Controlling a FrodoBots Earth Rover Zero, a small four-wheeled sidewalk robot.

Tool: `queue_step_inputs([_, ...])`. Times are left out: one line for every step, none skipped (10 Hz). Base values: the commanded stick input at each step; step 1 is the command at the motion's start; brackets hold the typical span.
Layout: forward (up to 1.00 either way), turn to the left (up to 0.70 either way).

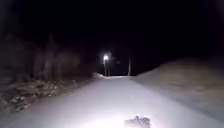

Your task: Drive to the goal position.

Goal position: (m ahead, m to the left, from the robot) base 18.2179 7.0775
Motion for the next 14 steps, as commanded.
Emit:
queue_step_inputs([0.7, 0.0])
queue_step_inputs([0.7, 0.0])
queue_step_inputs([0.7, 0.08])
queue_step_inputs([0.7, 0.14])
queue_step_inputs([0.7, 0.14])
queue_step_inputs([0.7, 0.14])
queue_step_inputs([0.7, 0.01])
queue_step_inputs([0.7, 0.0])
queue_step_inputs([0.7, 0.0])
queue_step_inputs([0.7, 0.0])
queue_step_inputs([0.7, 0.0])
queue_step_inputs([0.7, 0.0])
queue_step_inputs([0.7, 0.0])
queue_step_inputs([0.7, 0.0])
